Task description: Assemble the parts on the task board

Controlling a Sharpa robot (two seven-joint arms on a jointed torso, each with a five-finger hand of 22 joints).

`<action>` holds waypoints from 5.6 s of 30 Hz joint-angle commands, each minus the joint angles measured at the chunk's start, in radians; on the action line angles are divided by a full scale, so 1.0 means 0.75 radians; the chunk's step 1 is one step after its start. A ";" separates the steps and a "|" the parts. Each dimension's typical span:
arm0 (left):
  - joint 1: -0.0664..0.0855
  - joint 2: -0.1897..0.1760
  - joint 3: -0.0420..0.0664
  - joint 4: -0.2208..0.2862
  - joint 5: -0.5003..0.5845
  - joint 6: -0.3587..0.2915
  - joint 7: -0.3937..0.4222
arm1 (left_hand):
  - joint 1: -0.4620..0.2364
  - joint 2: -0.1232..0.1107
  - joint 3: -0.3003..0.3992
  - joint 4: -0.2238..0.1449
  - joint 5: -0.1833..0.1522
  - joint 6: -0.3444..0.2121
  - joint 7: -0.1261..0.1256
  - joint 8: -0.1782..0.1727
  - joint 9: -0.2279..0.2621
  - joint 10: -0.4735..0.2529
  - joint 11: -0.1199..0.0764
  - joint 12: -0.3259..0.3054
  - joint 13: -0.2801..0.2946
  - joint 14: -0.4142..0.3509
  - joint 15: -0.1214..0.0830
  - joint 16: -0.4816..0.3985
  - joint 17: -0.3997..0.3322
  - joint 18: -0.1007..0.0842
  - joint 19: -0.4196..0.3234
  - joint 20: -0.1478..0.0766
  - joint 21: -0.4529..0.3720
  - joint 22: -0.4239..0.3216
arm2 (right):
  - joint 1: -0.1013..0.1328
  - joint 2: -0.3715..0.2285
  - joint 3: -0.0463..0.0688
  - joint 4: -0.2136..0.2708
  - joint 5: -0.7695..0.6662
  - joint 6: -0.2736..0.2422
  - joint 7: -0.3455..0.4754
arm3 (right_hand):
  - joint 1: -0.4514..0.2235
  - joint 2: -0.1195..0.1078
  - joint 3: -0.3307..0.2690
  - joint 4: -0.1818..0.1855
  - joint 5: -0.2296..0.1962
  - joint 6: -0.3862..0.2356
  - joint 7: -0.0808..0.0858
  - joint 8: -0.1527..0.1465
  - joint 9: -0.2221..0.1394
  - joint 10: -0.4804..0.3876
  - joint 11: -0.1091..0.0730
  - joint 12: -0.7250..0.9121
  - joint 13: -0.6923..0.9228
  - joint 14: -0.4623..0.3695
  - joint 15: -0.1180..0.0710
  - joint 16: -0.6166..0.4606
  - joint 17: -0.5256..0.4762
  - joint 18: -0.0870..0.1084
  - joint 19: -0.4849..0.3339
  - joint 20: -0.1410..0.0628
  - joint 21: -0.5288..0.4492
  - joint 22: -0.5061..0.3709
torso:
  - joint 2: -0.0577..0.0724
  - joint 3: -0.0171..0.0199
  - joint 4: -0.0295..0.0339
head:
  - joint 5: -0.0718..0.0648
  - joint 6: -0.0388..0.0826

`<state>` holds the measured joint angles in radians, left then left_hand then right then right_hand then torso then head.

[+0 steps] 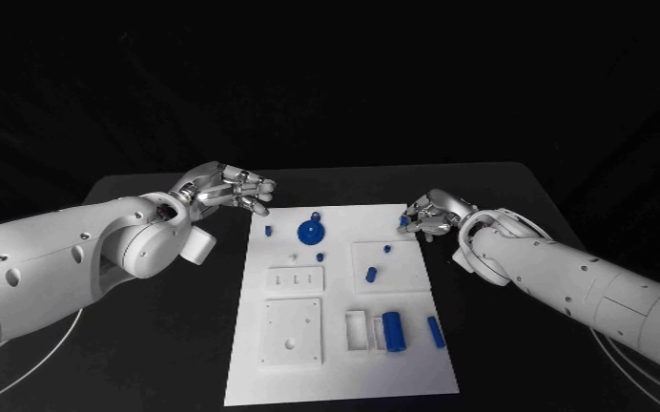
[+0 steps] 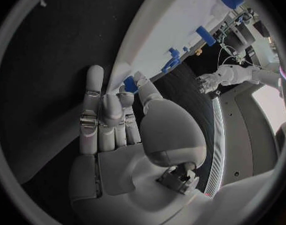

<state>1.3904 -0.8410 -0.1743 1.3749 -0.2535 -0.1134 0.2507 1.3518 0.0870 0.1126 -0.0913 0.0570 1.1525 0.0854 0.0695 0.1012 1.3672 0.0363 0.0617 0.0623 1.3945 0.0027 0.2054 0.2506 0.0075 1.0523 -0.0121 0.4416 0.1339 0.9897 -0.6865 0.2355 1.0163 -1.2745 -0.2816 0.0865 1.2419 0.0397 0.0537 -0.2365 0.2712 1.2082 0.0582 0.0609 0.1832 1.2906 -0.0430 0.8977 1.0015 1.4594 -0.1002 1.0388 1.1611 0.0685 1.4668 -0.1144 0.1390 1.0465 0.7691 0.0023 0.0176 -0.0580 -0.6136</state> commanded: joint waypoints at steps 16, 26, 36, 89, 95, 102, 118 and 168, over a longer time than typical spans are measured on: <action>0.129 0.098 0.005 0.036 -0.116 -0.063 -0.392 | -0.163 -0.089 -0.201 0.121 -0.011 -0.115 0.011 -0.007 -0.043 0.190 -0.054 0.110 0.047 0.000 -0.067 0.390 0.285 -0.009 0.075 -0.075 0.161 0.098 | 0.126 0.021 0.001 0.152 -0.064 0.034 -0.204 | 0.004 0.008 -0.043 0.011 0.011 0.069 -0.042 0.003 0.004 0.002 -0.014 -0.006 0.005 0.002 -0.008 0.001 0.004 -0.022 0.040 -0.014 -0.011 -0.013 | -0.047 -0.0103 -0.0037 | 0.034 0.015; 0.148 0.207 -0.003 -0.036 -0.168 -0.004 -0.556 | -0.283 -0.215 -0.057 0.246 -0.011 -0.070 -0.020 -0.003 0.081 -0.042 -0.094 0.913 0.665 -0.151 -0.118 1.139 0.719 0.032 0.053 -0.130 0.625 0.451 | 0.152 0.064 -0.002 0.246 -0.103 0.049 -0.256 | 0.004 0.003 -0.030 0.016 0.038 0.066 -0.041 0.003 0.000 0.002 -0.013 -0.007 0.006 0.002 -0.008 0.000 0.005 -0.022 0.040 -0.014 -0.010 -0.016 | -0.068 -0.0109 0.0027 | 0.061 0.013; 0.148 0.258 -0.018 -0.061 -0.202 -0.033 -0.681 | -0.290 -0.269 -0.003 0.296 -0.011 -0.014 -0.048 -0.002 0.249 -0.013 -0.119 1.237 0.994 -0.006 -0.143 1.455 1.028 0.080 0.073 -0.150 0.807 0.639 | 0.159 0.092 -0.013 0.360 -0.137 0.074 -0.312 | 0.009 -0.003 -0.019 0.010 0.044 0.067 -0.039 0.003 -0.003 0.001 -0.012 -0.007 0.007 0.003 -0.008 0.002 0.006 -0.022 0.039 -0.014 -0.008 -0.015 | -0.076 -0.0084 0.0016 | 0.050 0.000; 0.115 0.361 -0.042 -0.080 -0.362 -0.043 -0.860 | -0.335 -0.207 -0.033 0.291 -0.011 -0.055 -0.025 -0.006 -0.018 0.011 -0.109 0.928 0.934 -0.016 -0.136 1.220 0.896 0.070 0.134 -0.143 0.548 0.860 | 0.160 0.154 -0.054 0.436 -0.210 0.115 -0.350 | 0.001 -0.014 0.016 0.024 0.059 0.062 -0.037 0.003 -0.011 0.001 -0.011 -0.008 0.007 0.003 -0.007 0.004 0.012 -0.019 0.038 -0.012 -0.004 -0.015 | -0.073 -0.0102 0.0023 | 0.059 -0.002; 0.114 0.365 -0.042 -0.081 -0.359 -0.042 -0.853 | -0.332 -0.154 -0.068 0.234 -0.011 -0.052 -0.025 -0.006 -0.019 0.014 -0.109 0.918 0.931 -0.018 -0.136 1.212 0.889 0.069 0.138 -0.142 0.530 0.880 | 0.160 0.158 -0.056 0.435 -0.212 0.118 -0.352 | 0.002 -0.013 0.018 0.024 0.060 0.063 -0.037 0.003 -0.011 0.001 -0.011 -0.007 0.008 0.003 -0.007 0.004 0.012 -0.020 0.038 -0.013 -0.004 -0.015 | -0.074 -0.0108 0.0010 | 0.062 -0.003; 0.114 0.371 -0.042 -0.086 -0.356 -0.042 -0.849 | -0.321 -0.114 -0.094 0.181 -0.010 -0.048 -0.025 -0.006 -0.021 0.013 -0.108 0.911 0.930 -0.020 -0.135 1.203 0.883 0.069 0.143 -0.141 0.509 0.905 | 0.160 0.163 -0.057 0.434 -0.217 0.117 -0.353 | 0.001 -0.015 0.020 0.025 0.064 0.062 -0.037 0.003 -0.011 0.001 -0.011 -0.008 0.008 0.003 -0.007 0.003 0.011 -0.020 0.038 -0.013 -0.004 -0.015 | -0.074 -0.0100 0.0018 | 0.065 -0.002; 0.114 0.373 -0.042 -0.087 -0.340 -0.026 -0.859 | -0.313 -0.088 -0.128 0.134 -0.010 -0.015 -0.032 -0.006 -0.019 0.011 -0.112 0.903 0.931 -0.026 -0.138 1.194 0.875 0.064 0.155 -0.143 0.457 0.970 | 0.160 0.173 -0.058 0.423 -0.212 0.126 -0.349 | -0.001 -0.015 0.026 0.027 0.066 0.063 -0.038 0.003 -0.010 0.003 -0.012 -0.006 0.010 0.004 -0.008 0.007 0.014 -0.020 0.039 -0.013 -0.002 -0.014 | -0.073 -0.0091 0.0002 | 0.063 -0.004; 0.113 0.364 -0.043 -0.108 -0.343 0.066 -0.857 | -0.258 -0.012 -0.027 -0.044 0.294 -0.016 -0.034 -0.008 -0.029 -0.016 -0.114 0.917 0.923 -0.043 -0.137 1.181 0.842 0.061 0.186 -0.141 0.330 1.128 | 0.164 0.161 -0.066 0.406 -0.188 0.142 -0.350 | -0.003 -0.013 0.037 0.030 0.069 0.062 -0.038 0.003 -0.008 -0.001 -0.011 -0.011 0.006 0.003 -0.007 0.004 0.013 -0.020 0.037 -0.013 -0.002 -0.014 | -0.074 -0.0102 0.0012 | 0.060 -0.016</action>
<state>1.4764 -0.5678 -0.2061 1.2930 -0.5117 -0.0967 -0.4026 1.1679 0.0811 0.0922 -0.1291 0.2817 1.1458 0.0598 0.0637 0.0808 1.3610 -0.0519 0.7445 0.7559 1.3679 -0.1003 1.0951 0.8832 0.0616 1.1848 -0.1198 0.6947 0.9800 1.1115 -0.5652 0.1851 1.3218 -1.4188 -0.1750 -0.1765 1.2376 0.0259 0.0777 -0.2169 0.3216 1.2242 0.0551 0.0565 0.1740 1.2939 -0.0460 0.8938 1.0069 1.4594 -0.0997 1.0395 1.1720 0.0686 1.4631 -0.1176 0.1349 1.0363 0.7143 -0.0053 0.0182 -0.0120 -0.6262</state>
